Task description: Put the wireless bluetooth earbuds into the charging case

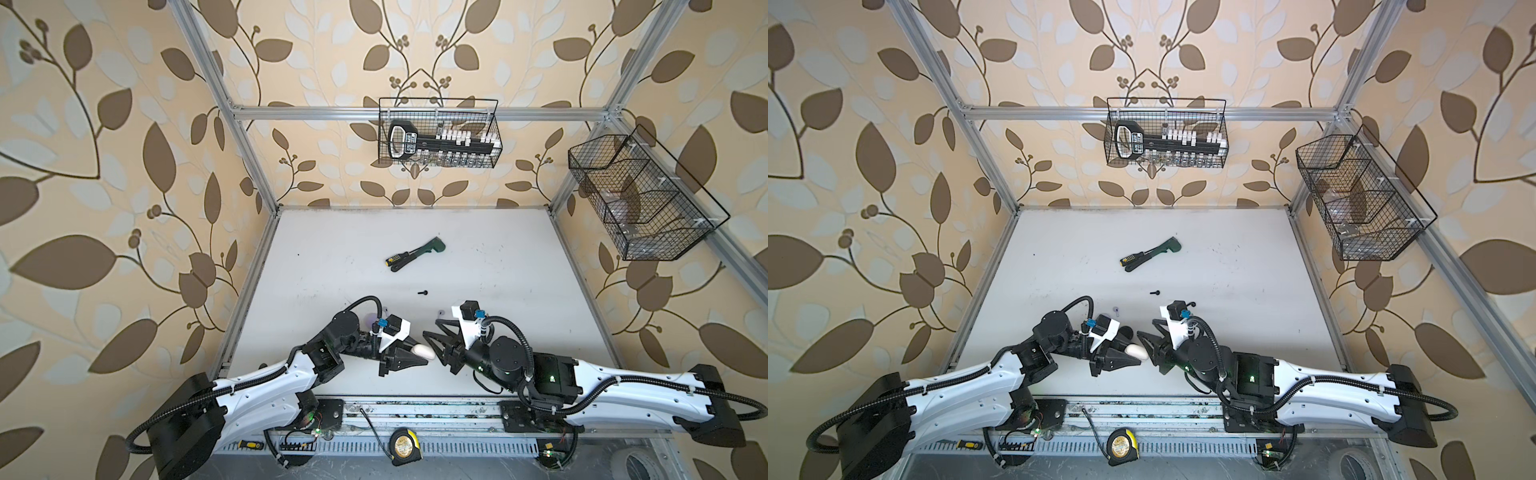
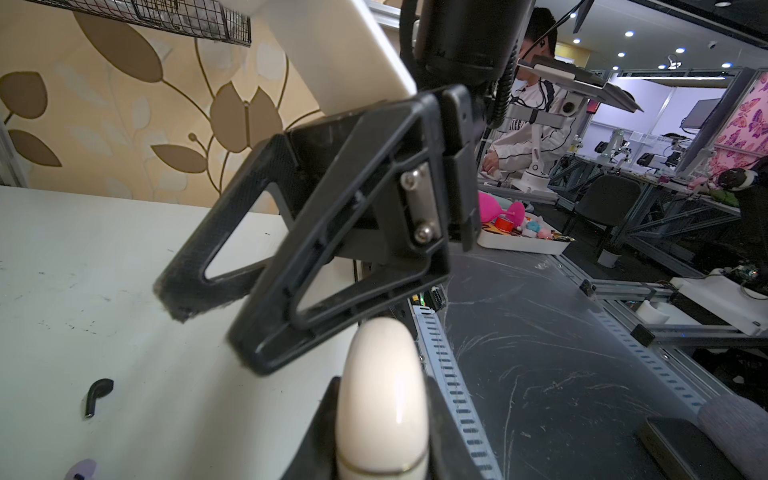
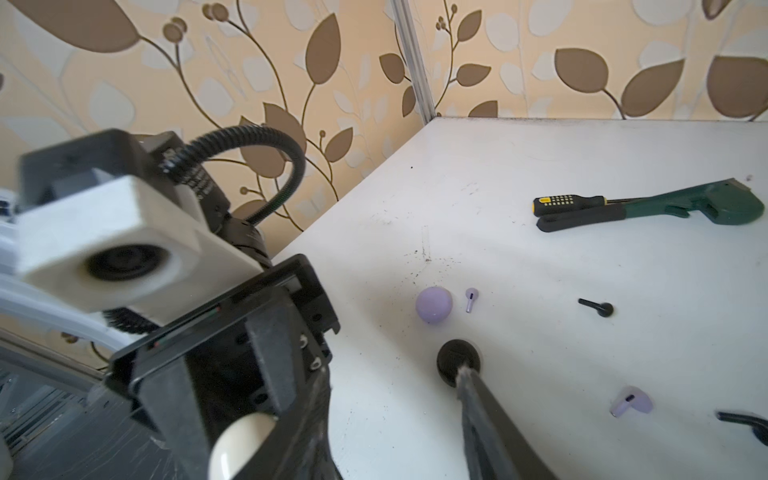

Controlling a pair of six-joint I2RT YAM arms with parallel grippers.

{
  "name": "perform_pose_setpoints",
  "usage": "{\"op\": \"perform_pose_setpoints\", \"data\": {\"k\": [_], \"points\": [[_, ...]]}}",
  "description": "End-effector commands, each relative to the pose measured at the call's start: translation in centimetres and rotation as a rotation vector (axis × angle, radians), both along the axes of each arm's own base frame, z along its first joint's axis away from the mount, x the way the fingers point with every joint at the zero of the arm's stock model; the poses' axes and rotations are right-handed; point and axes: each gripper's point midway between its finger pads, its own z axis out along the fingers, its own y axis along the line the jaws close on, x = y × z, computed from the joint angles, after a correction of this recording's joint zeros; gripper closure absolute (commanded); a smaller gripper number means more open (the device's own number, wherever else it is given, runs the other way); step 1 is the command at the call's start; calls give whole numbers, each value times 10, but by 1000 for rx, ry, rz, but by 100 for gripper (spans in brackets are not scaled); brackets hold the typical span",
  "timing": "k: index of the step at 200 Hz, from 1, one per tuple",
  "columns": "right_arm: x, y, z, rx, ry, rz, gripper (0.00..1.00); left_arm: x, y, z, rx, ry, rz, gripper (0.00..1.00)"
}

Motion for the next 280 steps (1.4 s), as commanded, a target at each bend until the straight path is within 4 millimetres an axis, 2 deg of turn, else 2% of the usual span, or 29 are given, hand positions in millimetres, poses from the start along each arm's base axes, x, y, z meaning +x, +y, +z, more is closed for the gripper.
{"op": "perform_pose_setpoints", "data": {"k": [1, 22, 38, 66, 96, 123, 143, 150, 153, 166, 178, 197, 212, 228, 252, 280], "points": [[-2, 1, 6, 13, -39, 8, 49, -3, -3, 23, -54, -58, -24, 100], [-4, 2, 7, 5, -44, 12, 49, -2, -3, 21, -52, -61, -12, 100], [-2, -5, 8, -13, -46, -29, 49, 3, -4, 21, -58, -67, 19, 100], [9, -37, 7, -20, -28, -170, 49, 41, -4, 14, -27, -25, 233, 100], [20, -75, 0, -18, 14, -310, 49, 105, 5, 1, 26, 97, 544, 100], [28, -104, -14, -31, 72, -394, 49, 178, 32, -18, 17, 393, 691, 100], [30, -119, -24, -33, 95, -431, 49, 227, 56, -51, 33, 596, 805, 100], [31, -124, -27, -33, 94, -443, 49, 238, 62, -61, 47, 655, 839, 100], [32, -125, -28, -34, 94, -447, 49, 244, 64, -75, 71, 697, 859, 100], [33, -133, -31, -32, 96, -470, 49, 266, 78, -103, 106, 836, 938, 100], [34, -138, -35, -36, 110, -480, 49, 283, 92, -120, 87, 963, 963, 100], [33, -144, -40, -43, 136, -493, 49, 297, 111, -140, 17, 1071, 951, 100], [32, -146, -47, -49, 153, -497, 49, 302, 122, -163, 54, 1143, 984, 100], [32, -145, -51, -54, 157, -495, 49, 305, 127, -179, 115, 1162, 1032, 100], [33, -143, -51, -62, 155, -493, 48, 308, 138, -192, 189, 1148, 1111, 100], [35, -137, -51, -78, 156, -485, 48, 311, 138, -205, 243, 1169, 1118, 100]]}}
